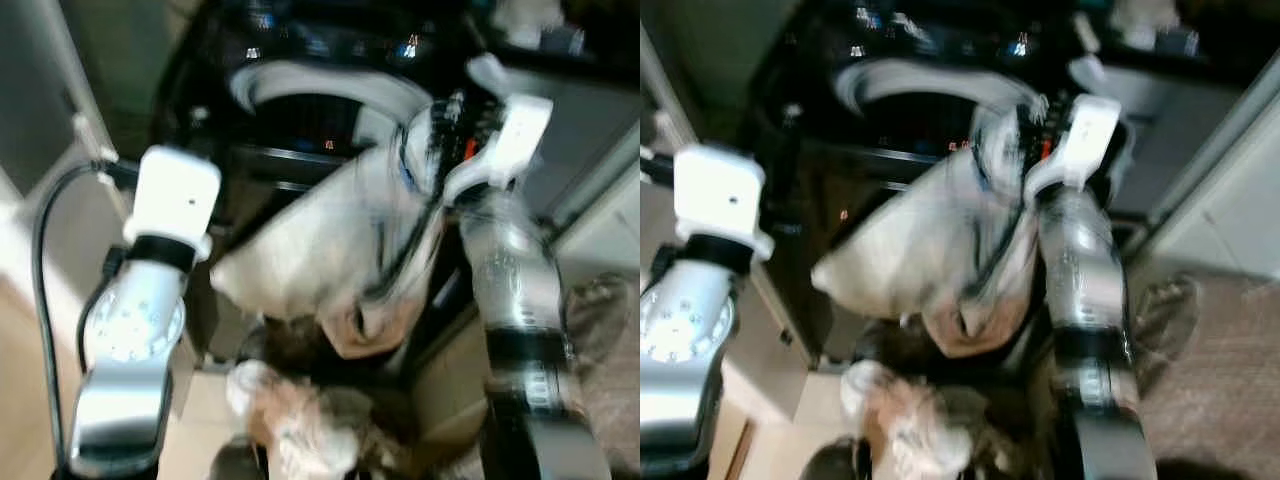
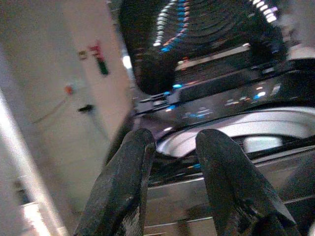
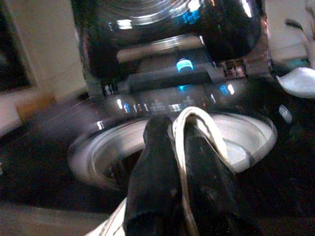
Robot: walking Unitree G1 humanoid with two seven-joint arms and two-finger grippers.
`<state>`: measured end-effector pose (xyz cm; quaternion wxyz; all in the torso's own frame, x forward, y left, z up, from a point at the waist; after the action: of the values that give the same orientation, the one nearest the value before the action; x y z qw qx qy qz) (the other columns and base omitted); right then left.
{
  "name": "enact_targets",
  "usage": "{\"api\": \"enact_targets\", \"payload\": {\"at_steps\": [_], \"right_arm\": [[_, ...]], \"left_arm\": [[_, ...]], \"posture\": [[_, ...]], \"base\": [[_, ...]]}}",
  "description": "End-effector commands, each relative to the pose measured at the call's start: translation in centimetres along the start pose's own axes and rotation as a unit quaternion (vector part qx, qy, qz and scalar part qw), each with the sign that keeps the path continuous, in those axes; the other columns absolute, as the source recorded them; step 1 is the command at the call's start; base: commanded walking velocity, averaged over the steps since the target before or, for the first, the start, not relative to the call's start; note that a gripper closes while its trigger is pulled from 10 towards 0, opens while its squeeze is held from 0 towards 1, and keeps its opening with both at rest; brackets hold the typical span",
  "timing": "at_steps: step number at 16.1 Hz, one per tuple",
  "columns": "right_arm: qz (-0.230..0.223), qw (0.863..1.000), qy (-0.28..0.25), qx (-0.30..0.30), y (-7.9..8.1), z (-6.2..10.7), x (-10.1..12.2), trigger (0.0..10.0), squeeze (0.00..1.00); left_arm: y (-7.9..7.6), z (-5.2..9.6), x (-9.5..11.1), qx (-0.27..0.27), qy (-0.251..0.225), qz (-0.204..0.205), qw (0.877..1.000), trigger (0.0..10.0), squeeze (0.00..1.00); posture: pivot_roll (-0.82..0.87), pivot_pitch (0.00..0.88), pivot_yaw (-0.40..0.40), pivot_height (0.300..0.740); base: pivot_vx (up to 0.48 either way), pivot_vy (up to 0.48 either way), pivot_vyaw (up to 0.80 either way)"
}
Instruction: Clothes washing
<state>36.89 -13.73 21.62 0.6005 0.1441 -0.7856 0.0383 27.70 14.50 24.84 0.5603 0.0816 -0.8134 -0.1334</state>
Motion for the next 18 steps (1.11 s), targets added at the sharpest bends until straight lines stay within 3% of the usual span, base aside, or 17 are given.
{"api": "enact_targets", "payload": {"at_steps": [1,2,3,6,7,8,9,11,12,14,16,17,18], "right_arm": [[0.029,0.997,-0.063,0.032,1.0,0.9,3.6,10.0,0.00],[0.069,0.994,-0.068,0.046,0.8,2.8,3.6,10.0,0.00],[0.084,0.994,-0.059,0.044,0.4,3.7,3.2,10.0,0.00],[0.089,0.995,-0.013,0.046,0.4,7.5,1.5,10.0,0.00],[0.091,0.995,0.016,0.041,0.0,8.8,0.3,10.0,0.00],[0.105,0.992,0.064,0.040,-0.6,10.5,-2.0,10.0,0.00],[0.113,0.987,0.108,0.038,-1.3,11.8,-4.0,10.0,0.00],[0.125,0.981,0.148,0.029,-2.3,13.0,-6.5,10.0,0.00],[0.116,0.979,0.162,0.037,-2.0,13.4,-7.3,10.0,0.00],[0.112,0.976,0.184,0.041,-2.1,13.6,-8.7,10.0,0.00],[0.074,0.978,0.194,0.014,-2.7,12.5,-9.8,10.0,0.00],[0.039,0.984,0.176,0.004,-1.9,10.4,-9.6,10.0,0.00],[0.039,0.985,0.169,0.009,-1.6,10.1,-9.5,10.0,0.00]], "left_arm": [[-0.5,0.1,0.0,-0.012,0.001,0.008,1.000,10.0,0.00],[-0.9,0.0,-0.1,-0.021,0.003,0.014,1.000,10.0,0.00],[-1.1,-0.1,-0.2,-0.025,0.002,0.013,1.000,10.0,0.00],[-1.4,0.4,-1.3,-0.025,0.024,0.019,0.999,10.0,0.00],[-1.1,0.8,-2.4,-0.003,0.051,0.038,0.998,10.0,0.00],[-0.2,1.6,-4.4,0.048,0.095,0.058,0.993,10.0,0.00],[1.0,3.1,-7.3,0.109,0.156,0.088,0.978,10.0,0.00],[-0.9,5.7,-9.5,0.041,0.194,0.058,0.978,10.0,0.00],[-2.2,6.8,-10.2,-0.005,0.209,0.058,0.976,10.0,0.00],[-3.1,7.7,-10.7,-0.038,0.219,0.050,0.974,10.0,0.00],[-2.9,7.1,-10.8,-0.021,0.212,0.037,0.976,10.0,0.00],[-2.4,5.9,-10.0,0.009,0.184,0.043,0.982,10.0,0.00],[-2.3,5.7,-9.8,0.013,0.178,0.042,0.983,10.0,0.00]], "posture": [[0.06,0.043,-0.079,0.740],[0.04,0.038,-0.077,0.740],[0.03,0.031,-0.074,0.740],[0.02,0.025,-0.070,0.740],[0.02,0.024,-0.069,0.740],[0.03,0.023,-0.070,0.740],[0.03,0.024,-0.069,0.740],[0.04,0.026,-0.077,0.740],[0.04,0.026,-0.077,0.740],[0.05,0.031,-0.081,0.740],[0.06,0.030,-0.081,0.740],[0.06,0.016,-0.079,0.740],[0.06,0.015,-0.079,0.740]], "base": [[0.000,0.000,0.00],[0.000,0.000,0.00],[0.000,0.000,0.00],[0.000,0.000,0.00],[0.000,0.000,0.00],[0.000,0.000,0.00],[0.000,0.000,0.00],[0.000,0.000,0.00],[0.000,0.000,0.00],[0.000,0.000,0.00],[0.000,0.000,0.00],[0.000,0.000,0.00],[0.000,0.000,0.00]]}}
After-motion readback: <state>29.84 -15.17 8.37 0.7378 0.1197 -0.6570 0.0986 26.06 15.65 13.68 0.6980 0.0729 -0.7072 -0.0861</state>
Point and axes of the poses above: a point about 5 cm out from each wrist's last joint towards the gripper, its own z axis pointing back from the gripper into the wrist, its own x axis along the axis of the wrist's last joint, y = z × x, the point moved 3 cm from there along -z, pointing out of the wrist towards the gripper, and after that the axes turned 6 degrees about z, right-handed, at the moved point
